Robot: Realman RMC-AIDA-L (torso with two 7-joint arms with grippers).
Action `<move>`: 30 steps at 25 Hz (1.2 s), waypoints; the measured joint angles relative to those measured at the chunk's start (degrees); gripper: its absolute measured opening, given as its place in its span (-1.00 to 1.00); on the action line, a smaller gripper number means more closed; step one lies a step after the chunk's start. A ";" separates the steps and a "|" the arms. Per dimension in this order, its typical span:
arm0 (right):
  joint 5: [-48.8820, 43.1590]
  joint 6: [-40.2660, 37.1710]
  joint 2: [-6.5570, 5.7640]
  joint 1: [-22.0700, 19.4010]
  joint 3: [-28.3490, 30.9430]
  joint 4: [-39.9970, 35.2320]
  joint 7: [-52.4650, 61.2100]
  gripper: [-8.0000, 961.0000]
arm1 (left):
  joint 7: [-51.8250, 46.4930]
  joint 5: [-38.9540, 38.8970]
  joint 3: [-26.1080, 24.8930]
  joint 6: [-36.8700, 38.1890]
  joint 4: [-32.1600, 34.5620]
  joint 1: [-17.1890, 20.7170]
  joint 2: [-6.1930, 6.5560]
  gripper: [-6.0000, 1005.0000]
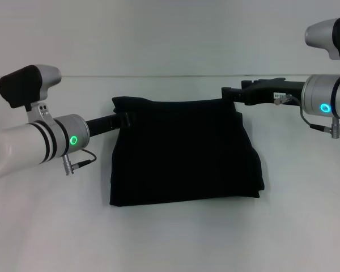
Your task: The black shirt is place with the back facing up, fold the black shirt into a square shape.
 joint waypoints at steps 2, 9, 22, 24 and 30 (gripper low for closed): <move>0.00 0.00 0.03 0.00 -0.09 0.00 -0.04 0.34 | -0.02 -0.03 0.00 0.04 0.00 -0.02 0.04 -0.62; 0.17 0.00 0.28 0.03 0.19 0.00 -0.88 0.34 | -0.20 0.09 0.00 0.05 0.00 -1.10 0.36 -0.92; 0.04 -0.06 0.75 0.13 0.00 0.44 -0.88 0.35 | -0.27 0.13 0.09 0.88 -0.12 -2.22 1.07 -0.90; 0.04 -0.12 0.77 0.11 0.00 0.41 -0.88 0.35 | -0.27 0.14 0.09 1.74 -0.07 -2.14 1.13 -0.90; 0.52 -0.83 0.64 -0.10 0.20 -0.08 -1.09 0.36 | -0.29 0.12 -0.69 1.97 1.08 -0.53 2.36 -0.83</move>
